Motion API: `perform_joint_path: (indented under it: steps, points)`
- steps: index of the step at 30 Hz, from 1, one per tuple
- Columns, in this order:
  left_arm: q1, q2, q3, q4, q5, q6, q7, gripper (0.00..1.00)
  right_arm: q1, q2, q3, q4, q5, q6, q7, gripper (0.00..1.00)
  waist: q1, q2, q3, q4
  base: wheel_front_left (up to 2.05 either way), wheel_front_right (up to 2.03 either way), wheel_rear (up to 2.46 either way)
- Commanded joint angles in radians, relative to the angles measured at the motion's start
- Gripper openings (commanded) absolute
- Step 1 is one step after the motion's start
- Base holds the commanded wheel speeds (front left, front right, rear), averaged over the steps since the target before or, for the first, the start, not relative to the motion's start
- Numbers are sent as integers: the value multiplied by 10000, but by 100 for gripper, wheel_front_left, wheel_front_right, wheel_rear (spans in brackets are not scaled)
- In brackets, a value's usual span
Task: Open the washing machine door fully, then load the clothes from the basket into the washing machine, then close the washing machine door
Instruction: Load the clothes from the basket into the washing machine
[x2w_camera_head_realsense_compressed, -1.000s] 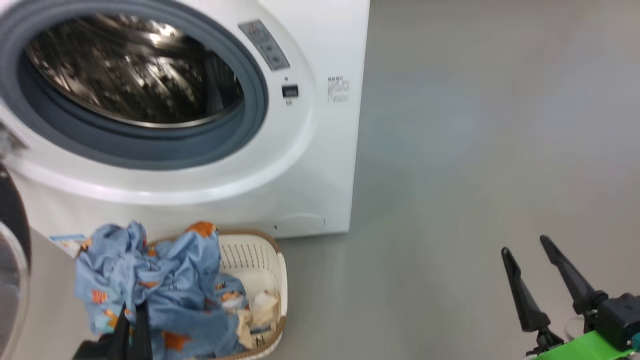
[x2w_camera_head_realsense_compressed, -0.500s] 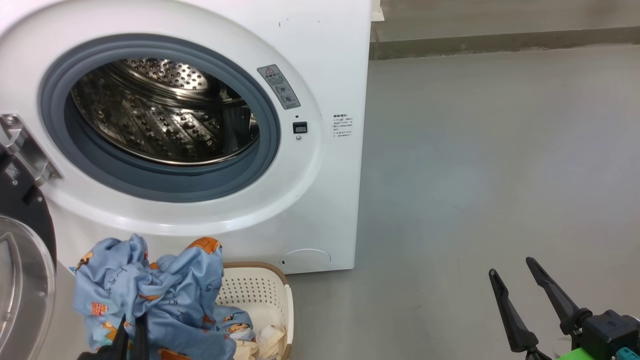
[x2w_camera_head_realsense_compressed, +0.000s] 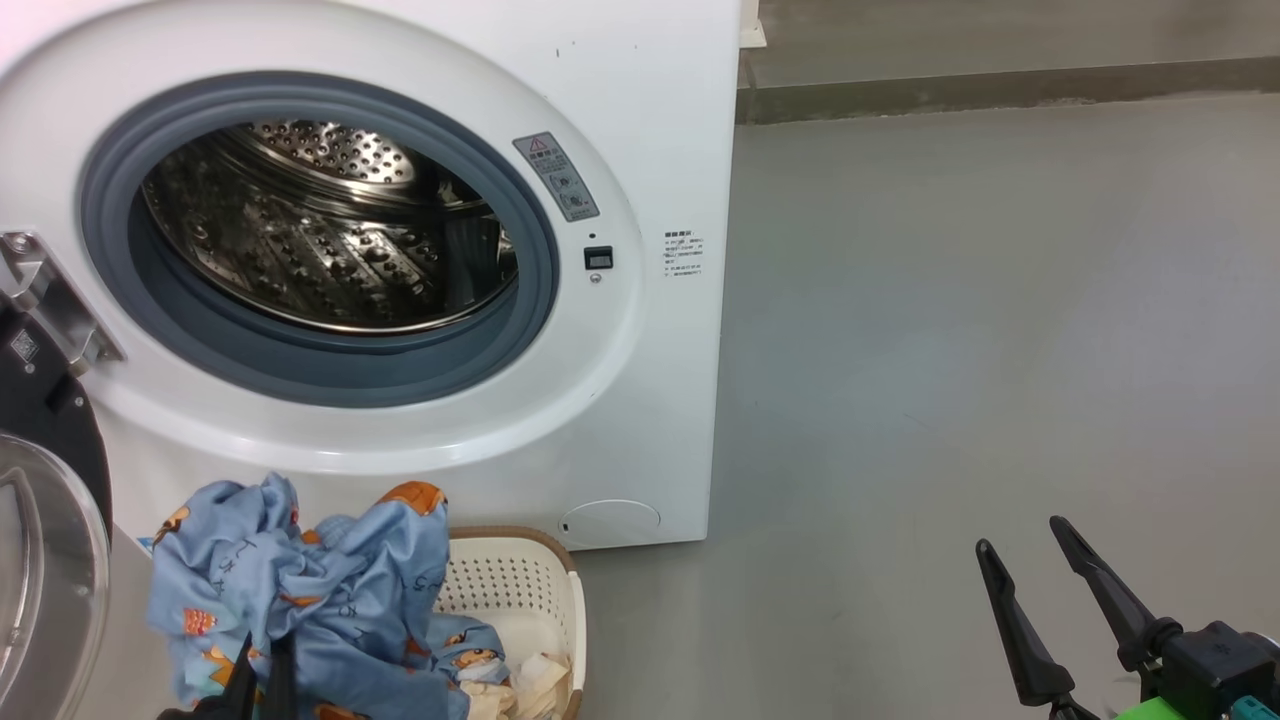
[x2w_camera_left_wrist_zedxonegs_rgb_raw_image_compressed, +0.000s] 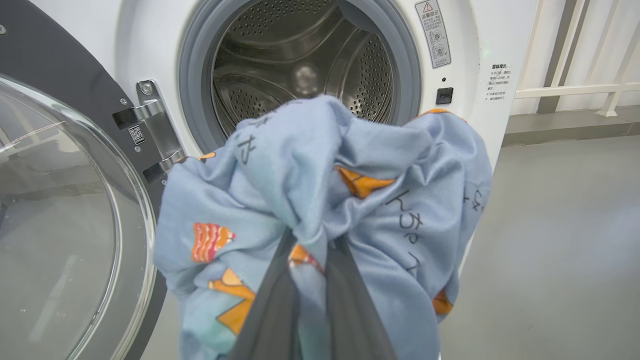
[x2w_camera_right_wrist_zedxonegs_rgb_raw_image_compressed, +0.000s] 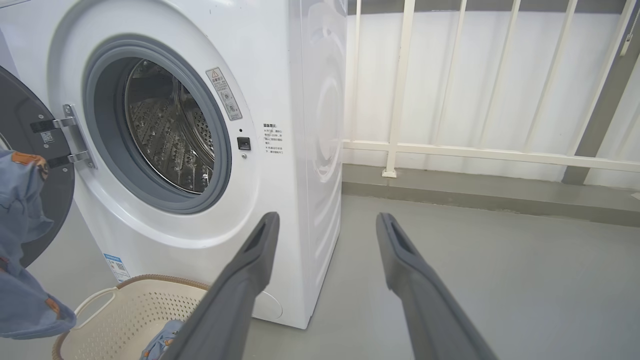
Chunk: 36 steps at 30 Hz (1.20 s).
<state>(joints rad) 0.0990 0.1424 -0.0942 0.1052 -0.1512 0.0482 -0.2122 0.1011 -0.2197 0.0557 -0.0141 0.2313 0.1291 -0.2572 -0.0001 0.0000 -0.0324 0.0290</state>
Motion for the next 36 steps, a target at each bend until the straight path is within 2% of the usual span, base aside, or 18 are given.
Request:
perform_joint_path:
  steps: [1, 12, 22, 28, 36]
  points:
    - [-307, 170, 310, -343, -21, 76, -32, 0, -130, -133, 212, -231, -26, 16, -46, 100, 1, 0, 3, -2, 0, 0, 0]
    - [-620, 129, 136, -118, -78, 107, -40, 0, -119, -111, 172, -269, -4, 16, -46, 100, 1, 0, 153, 48, 0, 0, 0]
    - [-1967, 23, 221, 1152, -539, -102, -104, 0, -364, -196, 312, -388, 50, 16, -46, 100, 1, 0, 785, -174, 0, 0, 0]
    - [-3597, -14, 245, 2499, -901, -391, 68, 0, -727, -319, 264, -608, 112, 16, -46, 100, 1, 0, 1750, -408, 0, 0, 0]
    - [-6253, 310, 449, 4357, -1355, -807, 631, 0, -1468, -382, 39, -1100, 171, 16, -46, 100, 1, 0, 3501, -890, 0, 0, 0]
